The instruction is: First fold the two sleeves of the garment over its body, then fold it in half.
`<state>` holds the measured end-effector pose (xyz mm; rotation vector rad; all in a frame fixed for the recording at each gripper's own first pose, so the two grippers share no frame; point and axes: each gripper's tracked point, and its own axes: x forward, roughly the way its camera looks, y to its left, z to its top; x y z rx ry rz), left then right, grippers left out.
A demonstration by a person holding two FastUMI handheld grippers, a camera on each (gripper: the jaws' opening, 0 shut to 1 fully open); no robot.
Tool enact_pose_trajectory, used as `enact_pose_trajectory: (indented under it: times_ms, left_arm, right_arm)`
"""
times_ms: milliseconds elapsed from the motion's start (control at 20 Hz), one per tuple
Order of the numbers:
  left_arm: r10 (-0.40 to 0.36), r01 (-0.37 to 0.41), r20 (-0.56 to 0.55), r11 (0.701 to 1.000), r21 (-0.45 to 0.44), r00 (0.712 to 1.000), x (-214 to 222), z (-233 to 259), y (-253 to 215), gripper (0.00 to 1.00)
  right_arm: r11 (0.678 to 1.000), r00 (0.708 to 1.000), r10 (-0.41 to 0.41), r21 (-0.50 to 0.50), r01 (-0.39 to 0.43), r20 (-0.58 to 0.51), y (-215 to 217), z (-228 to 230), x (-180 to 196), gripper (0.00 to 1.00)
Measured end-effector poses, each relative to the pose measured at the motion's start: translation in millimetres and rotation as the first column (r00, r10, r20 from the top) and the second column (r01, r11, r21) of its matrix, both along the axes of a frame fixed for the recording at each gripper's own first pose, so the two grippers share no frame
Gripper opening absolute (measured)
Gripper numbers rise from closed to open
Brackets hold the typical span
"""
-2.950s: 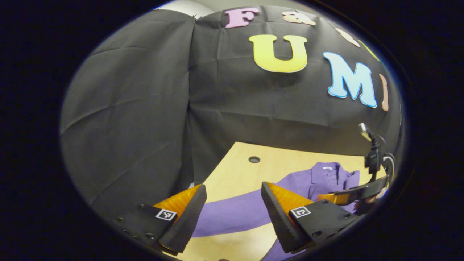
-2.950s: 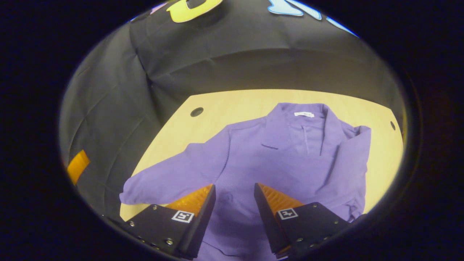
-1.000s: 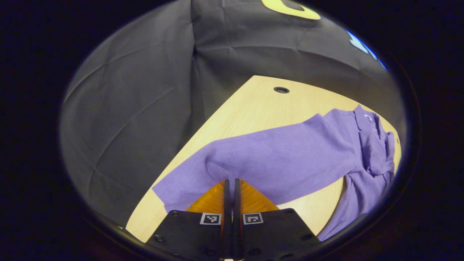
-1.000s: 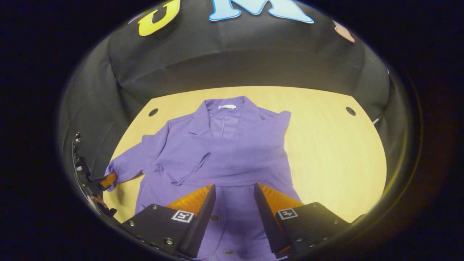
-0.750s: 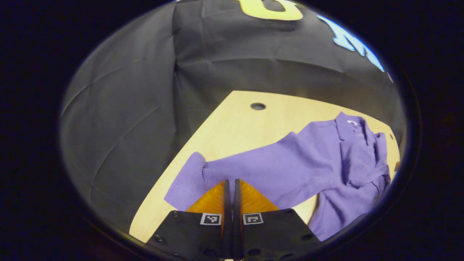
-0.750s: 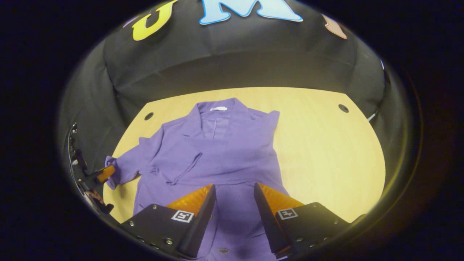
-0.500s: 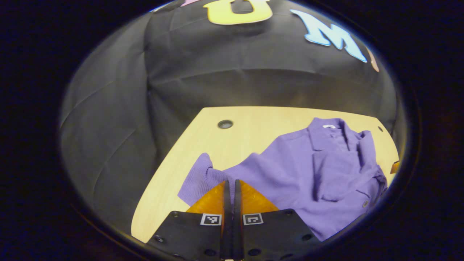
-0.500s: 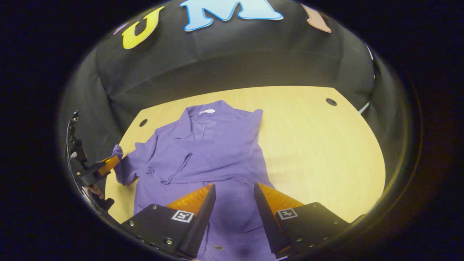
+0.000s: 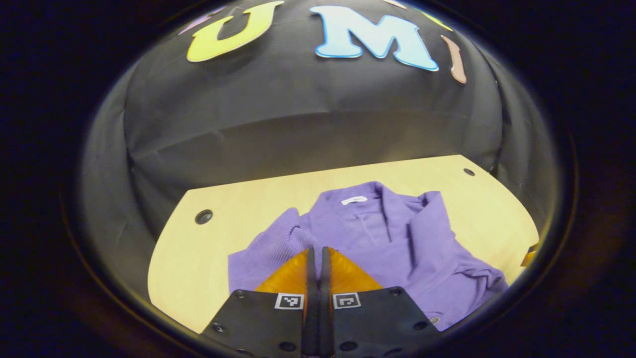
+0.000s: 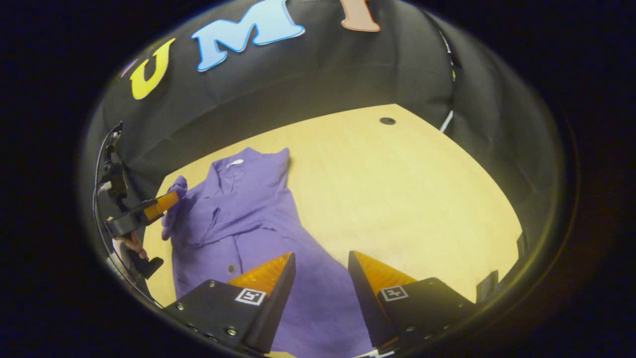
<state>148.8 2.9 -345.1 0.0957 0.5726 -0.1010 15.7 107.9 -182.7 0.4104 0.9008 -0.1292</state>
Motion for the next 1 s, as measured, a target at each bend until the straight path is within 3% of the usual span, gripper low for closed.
enact_pose_trajectory:
  times_ms: [200, 650, 1000]
  left_arm:
    - [-0.09, 0.09, -0.001, 0.996, -0.002, 0.996, 12.6, -1.8, -56.4, 0.07]
    - [-0.215, 0.215, -0.037, 0.976, -0.022, 0.976, 34.5, -21.0, -162.0, 0.07]
    - [-0.223, 0.22, -0.084, 0.975, -0.036, 0.971, 35.3, -51.1, -201.0, 0.07]
  right_arm:
    - [0.995, 0.995, -0.095, 0.006, 0.095, -0.016, -28.2, -3.6, -27.9, 0.69]
    - [0.979, 0.978, -0.2, 0.026, 0.201, -0.056, -60.7, -11.8, -66.8, 0.69]
    - [0.967, 0.966, -0.249, 0.033, 0.251, -0.071, -80.6, -10.9, -86.0, 0.69]
